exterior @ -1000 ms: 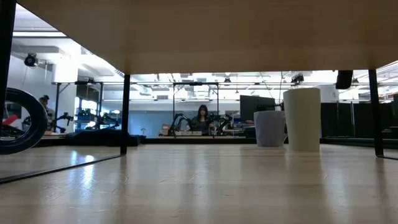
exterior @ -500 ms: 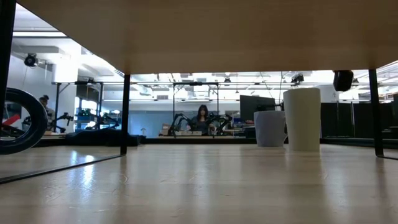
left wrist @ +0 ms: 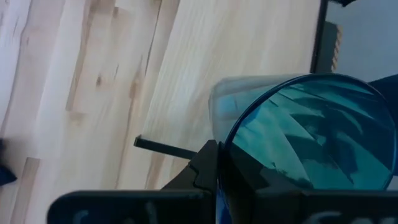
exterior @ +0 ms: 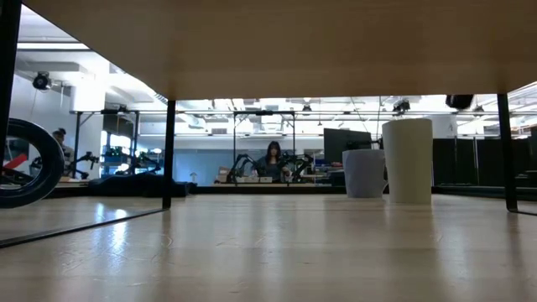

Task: Stack small to large cups/mugs on shelf
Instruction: Put the blue glass on the shelf

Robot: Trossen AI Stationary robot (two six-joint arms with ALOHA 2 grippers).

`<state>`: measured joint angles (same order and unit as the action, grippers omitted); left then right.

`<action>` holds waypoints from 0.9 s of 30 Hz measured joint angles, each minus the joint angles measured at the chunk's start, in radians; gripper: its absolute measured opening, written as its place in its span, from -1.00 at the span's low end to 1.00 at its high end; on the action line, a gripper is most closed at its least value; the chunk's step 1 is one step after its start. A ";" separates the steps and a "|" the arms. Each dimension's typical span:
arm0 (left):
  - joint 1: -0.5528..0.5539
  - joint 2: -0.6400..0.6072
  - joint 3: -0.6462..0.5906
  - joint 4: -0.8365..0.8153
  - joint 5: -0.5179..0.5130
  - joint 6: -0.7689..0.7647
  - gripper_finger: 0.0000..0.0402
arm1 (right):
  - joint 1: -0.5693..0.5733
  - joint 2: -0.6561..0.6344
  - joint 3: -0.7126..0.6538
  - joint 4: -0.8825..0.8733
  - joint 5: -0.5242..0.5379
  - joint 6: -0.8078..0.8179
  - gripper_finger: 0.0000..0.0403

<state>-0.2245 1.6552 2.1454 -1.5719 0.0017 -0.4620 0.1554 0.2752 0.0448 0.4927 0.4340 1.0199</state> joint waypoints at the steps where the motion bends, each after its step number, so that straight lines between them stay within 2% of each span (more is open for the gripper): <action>1: 0.000 0.000 -0.010 0.000 0.000 0.001 -1.00 | 0.005 0.003 0.032 -0.011 -0.028 -0.011 -0.09; 5: 0.000 0.000 -0.041 0.001 0.009 0.005 -1.00 | 0.048 0.069 0.289 -0.123 -0.102 -0.198 -0.26; 8: 0.000 -0.001 -0.058 0.001 0.014 0.006 -1.00 | 0.092 0.175 0.575 -0.472 -0.082 -0.351 -0.43; 11: 0.000 -0.001 -0.070 0.001 0.014 0.008 -1.00 | 0.122 0.354 0.829 -0.887 -0.033 -0.381 -0.60; 13: 0.000 -0.001 -0.074 0.000 0.014 0.019 -1.00 | 0.131 0.474 0.949 -1.026 -0.037 -0.383 -0.71; 18: -0.001 0.000 -0.074 0.000 0.013 0.025 -1.00 | 0.135 0.722 1.140 -1.131 -0.135 -0.387 -0.93; 27: -0.014 0.019 -0.064 0.002 0.013 0.025 -1.00 | 0.180 1.006 1.242 -1.156 -0.180 -0.263 -0.96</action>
<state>-0.2388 1.6742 2.0817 -1.5703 0.0150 -0.4370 0.3356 1.2812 1.2866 -0.6637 0.2538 0.7564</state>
